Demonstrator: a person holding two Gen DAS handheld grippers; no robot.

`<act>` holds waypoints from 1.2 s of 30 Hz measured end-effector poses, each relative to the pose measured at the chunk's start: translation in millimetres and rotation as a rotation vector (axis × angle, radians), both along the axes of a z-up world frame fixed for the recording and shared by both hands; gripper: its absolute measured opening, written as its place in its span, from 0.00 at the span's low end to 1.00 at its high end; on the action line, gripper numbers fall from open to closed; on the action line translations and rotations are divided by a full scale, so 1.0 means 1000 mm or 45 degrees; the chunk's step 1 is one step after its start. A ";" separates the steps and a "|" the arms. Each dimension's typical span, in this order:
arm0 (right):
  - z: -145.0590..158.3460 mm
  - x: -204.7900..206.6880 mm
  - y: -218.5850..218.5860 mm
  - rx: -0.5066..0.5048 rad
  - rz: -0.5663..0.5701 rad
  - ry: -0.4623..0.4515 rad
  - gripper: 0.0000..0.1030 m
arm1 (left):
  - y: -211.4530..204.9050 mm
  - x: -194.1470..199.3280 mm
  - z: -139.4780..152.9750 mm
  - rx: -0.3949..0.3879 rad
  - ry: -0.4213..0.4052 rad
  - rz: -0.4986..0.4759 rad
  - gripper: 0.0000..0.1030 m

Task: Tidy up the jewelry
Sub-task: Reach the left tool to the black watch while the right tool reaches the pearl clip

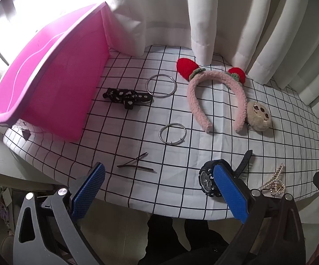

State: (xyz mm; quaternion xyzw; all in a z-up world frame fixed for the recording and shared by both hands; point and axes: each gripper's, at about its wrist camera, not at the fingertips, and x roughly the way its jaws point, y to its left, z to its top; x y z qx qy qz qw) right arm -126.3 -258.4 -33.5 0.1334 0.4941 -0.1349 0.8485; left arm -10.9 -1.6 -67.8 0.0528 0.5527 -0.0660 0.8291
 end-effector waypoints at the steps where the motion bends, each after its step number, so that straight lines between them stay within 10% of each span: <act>1: -0.007 -0.003 -0.006 0.005 -0.013 0.014 0.91 | -0.001 -0.003 -0.005 -0.010 0.007 -0.003 0.94; 18: -0.110 -0.002 -0.026 -0.079 0.213 0.174 0.91 | -0.046 -0.030 -0.076 -0.036 0.062 -0.078 0.94; 36: -0.142 0.015 -0.012 -0.149 0.464 0.184 0.91 | -0.067 -0.026 -0.105 -0.049 0.039 -0.016 0.94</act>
